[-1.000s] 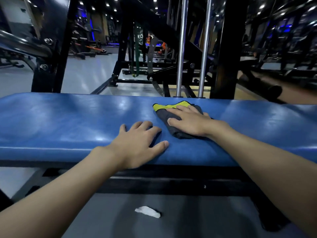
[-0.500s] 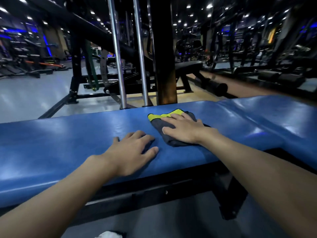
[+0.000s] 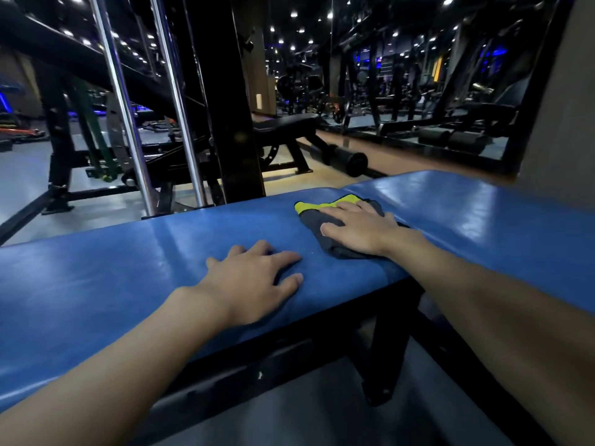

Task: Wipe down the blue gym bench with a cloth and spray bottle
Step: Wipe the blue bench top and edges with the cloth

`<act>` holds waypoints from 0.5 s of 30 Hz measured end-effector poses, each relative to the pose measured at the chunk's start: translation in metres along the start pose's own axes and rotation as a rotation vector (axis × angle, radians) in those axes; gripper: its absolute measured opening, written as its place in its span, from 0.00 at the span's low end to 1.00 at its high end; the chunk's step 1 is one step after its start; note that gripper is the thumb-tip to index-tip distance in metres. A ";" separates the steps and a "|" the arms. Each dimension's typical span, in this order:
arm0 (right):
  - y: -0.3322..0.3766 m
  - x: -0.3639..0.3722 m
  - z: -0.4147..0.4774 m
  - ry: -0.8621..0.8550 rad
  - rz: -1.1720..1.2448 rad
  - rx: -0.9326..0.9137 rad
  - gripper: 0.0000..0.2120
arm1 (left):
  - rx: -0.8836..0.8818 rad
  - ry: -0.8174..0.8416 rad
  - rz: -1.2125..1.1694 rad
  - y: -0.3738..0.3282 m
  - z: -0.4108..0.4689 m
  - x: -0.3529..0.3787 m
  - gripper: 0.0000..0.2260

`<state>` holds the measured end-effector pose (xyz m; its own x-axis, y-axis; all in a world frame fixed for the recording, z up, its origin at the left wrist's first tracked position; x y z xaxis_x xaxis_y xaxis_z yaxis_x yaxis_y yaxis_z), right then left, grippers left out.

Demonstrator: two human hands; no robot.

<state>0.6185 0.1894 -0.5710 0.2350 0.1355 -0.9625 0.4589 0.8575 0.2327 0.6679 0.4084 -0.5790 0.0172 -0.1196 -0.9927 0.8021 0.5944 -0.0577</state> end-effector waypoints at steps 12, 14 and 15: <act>-0.053 -0.009 -0.030 -0.136 0.000 0.185 0.28 | -0.048 0.008 -0.070 0.000 0.006 -0.002 0.20; -0.053 -0.008 -0.039 -0.107 -0.032 0.161 0.28 | -0.035 0.005 -0.100 0.005 0.006 -0.005 0.19; -0.056 -0.009 -0.042 -0.101 -0.034 0.146 0.29 | -0.033 0.003 -0.120 0.010 0.005 -0.007 0.19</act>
<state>0.5549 0.1606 -0.5812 0.2991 0.0508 -0.9529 0.5861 0.7783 0.2255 0.6781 0.4113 -0.5723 -0.0796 -0.1895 -0.9787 0.7781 0.6018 -0.1798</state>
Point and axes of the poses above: each hand's wrist, its own z-axis towards the middle knuckle, its own x-axis out of the palm, y = z × x, the point moved 4 cm from there along z, towards the middle knuckle, and after that the axes turned 6 degrees about -y, right-handed, at the moved point
